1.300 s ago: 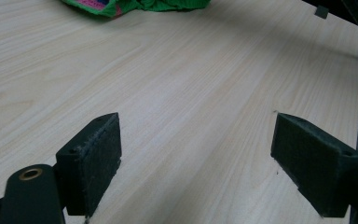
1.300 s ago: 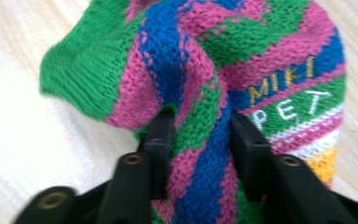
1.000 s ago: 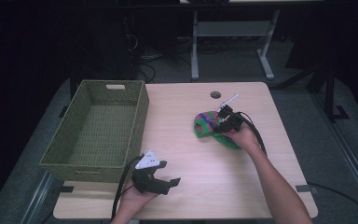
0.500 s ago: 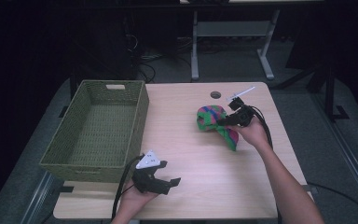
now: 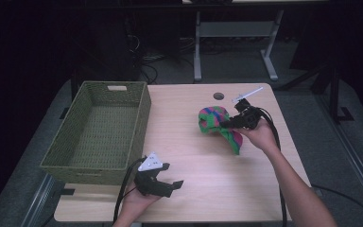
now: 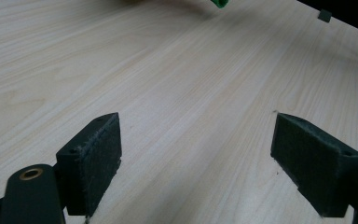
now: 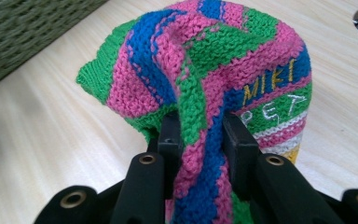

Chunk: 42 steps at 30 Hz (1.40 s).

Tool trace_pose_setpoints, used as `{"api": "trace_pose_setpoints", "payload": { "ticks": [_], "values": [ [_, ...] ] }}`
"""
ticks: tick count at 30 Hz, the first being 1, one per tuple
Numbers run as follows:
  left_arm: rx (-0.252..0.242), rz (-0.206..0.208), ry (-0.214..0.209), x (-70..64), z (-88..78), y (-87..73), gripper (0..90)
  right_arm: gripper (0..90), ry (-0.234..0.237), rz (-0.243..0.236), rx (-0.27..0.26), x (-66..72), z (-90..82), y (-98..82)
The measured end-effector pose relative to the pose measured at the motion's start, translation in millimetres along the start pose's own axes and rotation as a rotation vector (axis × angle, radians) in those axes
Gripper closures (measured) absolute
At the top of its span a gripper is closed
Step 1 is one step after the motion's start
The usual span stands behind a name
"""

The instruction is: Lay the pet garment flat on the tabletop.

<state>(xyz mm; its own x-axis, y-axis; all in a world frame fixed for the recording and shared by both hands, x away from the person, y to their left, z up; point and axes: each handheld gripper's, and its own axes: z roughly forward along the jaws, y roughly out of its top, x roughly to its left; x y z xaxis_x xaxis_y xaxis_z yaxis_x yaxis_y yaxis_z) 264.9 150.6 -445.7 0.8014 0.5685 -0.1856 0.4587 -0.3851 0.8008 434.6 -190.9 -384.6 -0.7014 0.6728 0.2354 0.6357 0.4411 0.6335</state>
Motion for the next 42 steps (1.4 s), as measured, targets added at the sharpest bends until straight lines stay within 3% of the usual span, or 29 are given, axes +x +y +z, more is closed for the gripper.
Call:
{"api": "trace_pose_setpoints", "payload": {
  "ticks": [12,17,30,42],
  "values": [
    [-0.009,-0.005,0.002,1.1,-1.4,-0.2,15.9,71.8,0.027,-0.025,-0.022,15.4,-12.6,-5.5],
    [-0.018,-0.009,0.006,0.5,-2.3,0.0,15.9,71.8,0.040,-0.058,-0.026,24.0,-17.7,-12.2],
    [-0.022,-0.014,0.006,0.0,-2.8,0.0,15.9,71.8,0.071,-0.095,-0.034,42.3,-20.9,-24.3],
    [-0.027,-0.014,0.007,-0.2,-4.3,0.1,15.9,71.8,0.093,-0.104,-0.003,55.0,-14.3,-39.9]
  ]
}}
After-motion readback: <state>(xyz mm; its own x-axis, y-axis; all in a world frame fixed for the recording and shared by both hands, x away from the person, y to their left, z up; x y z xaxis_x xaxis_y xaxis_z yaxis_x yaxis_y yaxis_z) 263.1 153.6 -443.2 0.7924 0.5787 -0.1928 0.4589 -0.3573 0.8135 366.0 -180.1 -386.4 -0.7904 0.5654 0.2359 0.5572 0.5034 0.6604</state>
